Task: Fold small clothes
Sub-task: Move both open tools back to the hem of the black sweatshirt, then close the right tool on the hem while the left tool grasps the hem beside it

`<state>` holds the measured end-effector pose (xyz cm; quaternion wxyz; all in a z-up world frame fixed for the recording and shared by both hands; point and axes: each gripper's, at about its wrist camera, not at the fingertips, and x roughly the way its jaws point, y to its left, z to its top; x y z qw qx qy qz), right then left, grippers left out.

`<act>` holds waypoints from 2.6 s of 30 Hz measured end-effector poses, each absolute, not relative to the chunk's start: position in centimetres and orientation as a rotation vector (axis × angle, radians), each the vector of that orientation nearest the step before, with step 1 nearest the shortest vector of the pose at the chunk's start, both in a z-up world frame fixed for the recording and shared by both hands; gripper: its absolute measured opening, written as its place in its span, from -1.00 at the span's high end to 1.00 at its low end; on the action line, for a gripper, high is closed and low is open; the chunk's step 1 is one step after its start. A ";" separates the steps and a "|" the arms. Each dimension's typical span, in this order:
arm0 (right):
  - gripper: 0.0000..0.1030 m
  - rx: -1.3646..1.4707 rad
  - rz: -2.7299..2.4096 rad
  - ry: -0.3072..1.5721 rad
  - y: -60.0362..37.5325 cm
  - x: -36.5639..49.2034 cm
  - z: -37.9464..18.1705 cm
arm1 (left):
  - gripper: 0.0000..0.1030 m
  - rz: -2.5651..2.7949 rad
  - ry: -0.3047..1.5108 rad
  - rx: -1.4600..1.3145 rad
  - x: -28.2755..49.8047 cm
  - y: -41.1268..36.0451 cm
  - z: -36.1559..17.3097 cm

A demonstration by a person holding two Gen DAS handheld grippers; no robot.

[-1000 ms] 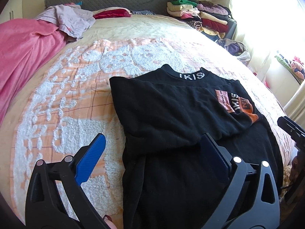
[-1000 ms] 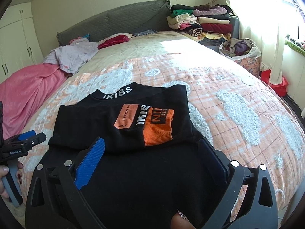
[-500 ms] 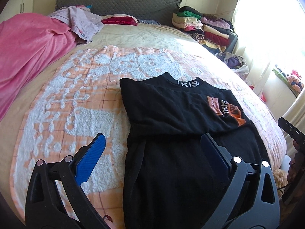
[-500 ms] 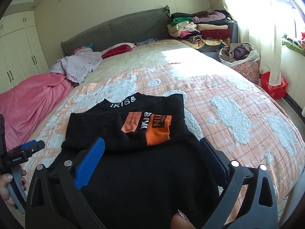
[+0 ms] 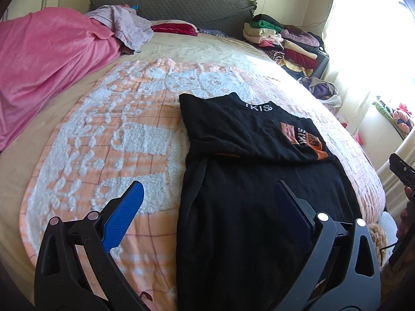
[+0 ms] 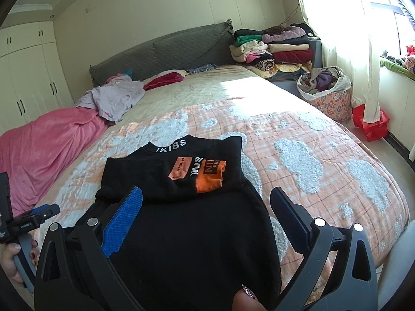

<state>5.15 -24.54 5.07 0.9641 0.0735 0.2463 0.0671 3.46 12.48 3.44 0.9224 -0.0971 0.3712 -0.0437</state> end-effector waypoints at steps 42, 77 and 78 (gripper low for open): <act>-0.89 0.080 0.177 0.869 -27.5 -0.6 -6.8 | -0.81 -0.046 0.965 -0.142 -3.5 11.8 -3.4; 0.86 0.141 0.219 0.731 -31.1 -1.6 -4.5 | 0.23 -0.157 1.089 -0.281 -5.6 12.5 -6.5; 0.86 0.152 0.218 0.725 -31.4 -1.7 -4.4 | 0.28 -0.152 1.091 -0.275 -5.5 12.5 -6.5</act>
